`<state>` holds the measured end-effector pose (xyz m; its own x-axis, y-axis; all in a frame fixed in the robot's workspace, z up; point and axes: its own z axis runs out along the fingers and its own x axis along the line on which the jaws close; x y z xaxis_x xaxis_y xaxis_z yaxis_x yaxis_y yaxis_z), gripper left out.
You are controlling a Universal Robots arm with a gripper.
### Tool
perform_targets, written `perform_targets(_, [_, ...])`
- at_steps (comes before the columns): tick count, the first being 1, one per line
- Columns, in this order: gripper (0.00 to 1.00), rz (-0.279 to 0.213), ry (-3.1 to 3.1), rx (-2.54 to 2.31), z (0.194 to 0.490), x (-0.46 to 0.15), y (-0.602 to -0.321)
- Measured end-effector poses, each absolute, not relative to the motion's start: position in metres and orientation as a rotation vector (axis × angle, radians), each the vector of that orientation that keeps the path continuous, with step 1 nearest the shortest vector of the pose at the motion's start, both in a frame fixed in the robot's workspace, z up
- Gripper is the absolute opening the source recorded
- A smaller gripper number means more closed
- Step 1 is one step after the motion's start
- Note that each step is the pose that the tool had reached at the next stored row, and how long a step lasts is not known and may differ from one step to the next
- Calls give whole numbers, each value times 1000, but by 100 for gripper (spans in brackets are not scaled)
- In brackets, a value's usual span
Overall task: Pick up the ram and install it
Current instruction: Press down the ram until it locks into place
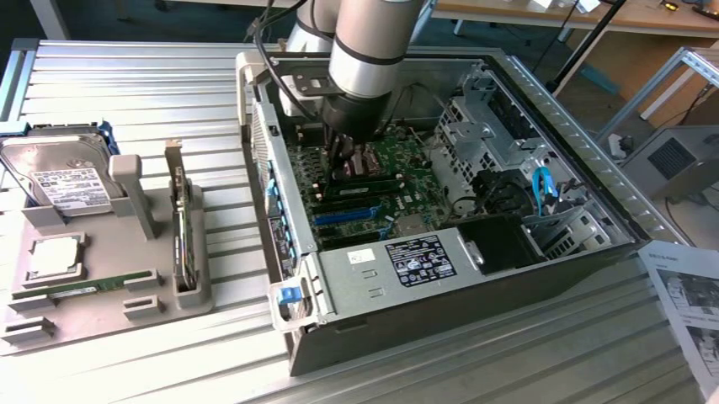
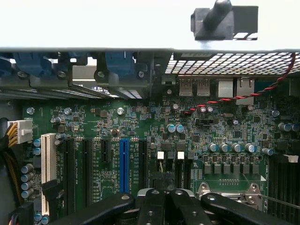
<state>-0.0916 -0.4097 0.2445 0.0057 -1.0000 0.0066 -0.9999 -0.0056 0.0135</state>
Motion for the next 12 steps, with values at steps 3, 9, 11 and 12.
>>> perform_targets(3, [11, -8, -2205, 2218, 244, -92, -410])
perform_targets(9, [11, -8, -2205, 2218, 243, -92, -410])
perform_targets(11, [11, -8, -2205, 2218, 243, -92, -410])
perform_targets(12, [11, -8, -2205, 2218, 243, -92, -410])
